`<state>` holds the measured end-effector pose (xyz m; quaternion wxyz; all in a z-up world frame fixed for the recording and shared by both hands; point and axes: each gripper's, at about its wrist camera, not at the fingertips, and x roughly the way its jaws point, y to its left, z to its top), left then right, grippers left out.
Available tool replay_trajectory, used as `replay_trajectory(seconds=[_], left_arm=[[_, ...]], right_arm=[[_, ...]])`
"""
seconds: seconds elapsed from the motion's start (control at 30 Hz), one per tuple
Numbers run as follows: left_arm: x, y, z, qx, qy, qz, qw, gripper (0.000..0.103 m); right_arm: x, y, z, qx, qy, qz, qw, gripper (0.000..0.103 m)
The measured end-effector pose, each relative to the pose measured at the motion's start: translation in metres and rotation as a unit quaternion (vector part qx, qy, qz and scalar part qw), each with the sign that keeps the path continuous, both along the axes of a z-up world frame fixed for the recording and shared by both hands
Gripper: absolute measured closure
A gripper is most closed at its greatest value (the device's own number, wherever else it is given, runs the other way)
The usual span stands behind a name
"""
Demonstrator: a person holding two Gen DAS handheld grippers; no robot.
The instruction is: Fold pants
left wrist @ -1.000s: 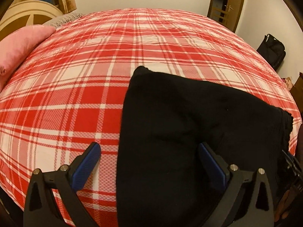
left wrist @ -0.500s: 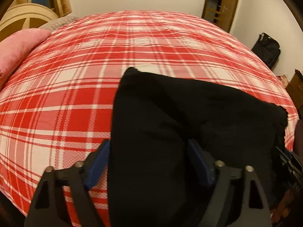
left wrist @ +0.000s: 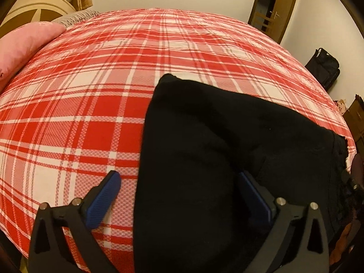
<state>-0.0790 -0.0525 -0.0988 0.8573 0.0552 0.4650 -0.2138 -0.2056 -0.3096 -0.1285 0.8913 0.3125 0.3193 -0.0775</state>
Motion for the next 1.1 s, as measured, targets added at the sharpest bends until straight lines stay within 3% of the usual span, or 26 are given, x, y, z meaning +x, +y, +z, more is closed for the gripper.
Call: replay_trajectory(seconds=[0.1,0.17,0.23,0.3,0.33,0.4,0.5,0.77,1.1], left_arm=[[-0.001,0.001,0.000,0.002,-0.002,0.003,1.0000,0.000],[-0.002,-0.001,0.000,0.005,-0.002,0.003,1.0000,0.000],[-0.004,-0.002,0.000,0.003,-0.004,0.000,1.0000,0.005],[-0.012,-0.007,0.005,-0.007,-0.013,-0.023,0.9996,0.030],[-0.016,-0.010,0.006,0.002,-0.023,-0.030,0.9993,0.034],[-0.024,-0.017,0.009,0.019,-0.042,-0.047,0.9978,0.054],[-0.025,-0.020,0.012,0.031,-0.054,-0.043,0.9972,0.072],[-0.024,-0.011,0.021,0.011,-0.051,-0.030,0.9982,0.083],[-0.019,0.017,0.044,-0.053,-0.052,-0.007,0.9972,0.094]], right_arm=[[0.003,0.018,-0.002,-0.021,-0.015,0.021,0.999,0.021],[0.012,0.038,-0.001,-0.087,0.014,0.044,0.995,0.023],[0.015,0.049,0.003,-0.120,0.024,0.060,0.991,0.043],[0.014,0.048,0.004,-0.105,0.017,0.067,0.992,0.052],[0.014,0.048,0.004,-0.103,0.017,0.067,0.992,0.054],[0.013,0.049,0.006,-0.108,0.018,0.064,0.992,0.057],[0.012,0.057,0.011,-0.139,0.023,0.059,0.988,0.061],[0.010,0.076,0.028,-0.202,0.025,0.055,0.977,0.067],[0.011,0.095,0.062,-0.232,-0.009,0.069,0.970,0.073]])
